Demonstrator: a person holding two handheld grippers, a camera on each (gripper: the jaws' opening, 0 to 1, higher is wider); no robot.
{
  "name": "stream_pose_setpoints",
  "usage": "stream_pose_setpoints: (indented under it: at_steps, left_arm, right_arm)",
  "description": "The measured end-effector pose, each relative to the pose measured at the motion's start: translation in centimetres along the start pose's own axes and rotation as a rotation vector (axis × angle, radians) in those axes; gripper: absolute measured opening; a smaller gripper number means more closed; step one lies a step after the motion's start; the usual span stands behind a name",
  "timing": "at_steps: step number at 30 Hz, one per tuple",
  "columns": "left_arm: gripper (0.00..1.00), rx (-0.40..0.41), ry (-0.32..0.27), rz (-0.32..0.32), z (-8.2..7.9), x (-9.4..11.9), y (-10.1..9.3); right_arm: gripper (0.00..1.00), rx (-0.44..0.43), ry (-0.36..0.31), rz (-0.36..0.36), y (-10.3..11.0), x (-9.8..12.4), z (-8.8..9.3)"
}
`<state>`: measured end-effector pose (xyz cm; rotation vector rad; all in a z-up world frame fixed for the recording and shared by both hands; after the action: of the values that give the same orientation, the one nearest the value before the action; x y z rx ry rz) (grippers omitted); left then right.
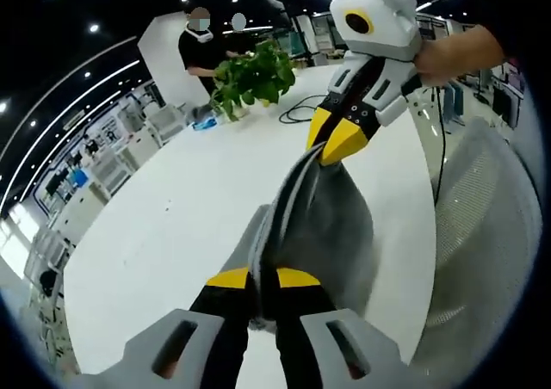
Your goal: Fold the towel on the table until its edges align and the towel forms a compact rectangular stack.
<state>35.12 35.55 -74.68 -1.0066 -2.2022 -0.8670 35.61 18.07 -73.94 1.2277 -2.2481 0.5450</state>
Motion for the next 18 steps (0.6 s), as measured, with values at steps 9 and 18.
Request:
stream_pose_setpoints:
  at_steps: [9, 18]
  left_arm:
    - [0.11, 0.033, 0.042, 0.066, 1.2, -3.4, 1.3]
    - [0.12, 0.119, 0.075, 0.094, 3.2, -6.4, 2.2]
  right_arm:
    - [0.04, -0.060, 0.068, -0.034, -2.1, -3.1, 1.5]
    - [0.05, -0.096, 0.119, -0.065, -3.5, -6.3, 3.0]
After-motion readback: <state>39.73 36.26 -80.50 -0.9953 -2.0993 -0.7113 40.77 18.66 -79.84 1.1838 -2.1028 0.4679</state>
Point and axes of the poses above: the point that each gripper's makers call its tool centre point, and the gripper's own axes: x roughly backward along the fingers, y roughly to its left, z roughly out of its underside, the point moved 7 cm from there along x, roughly backward along the fingers, and after that the axes turned 6 degrees about y, right-handed, at the moved point
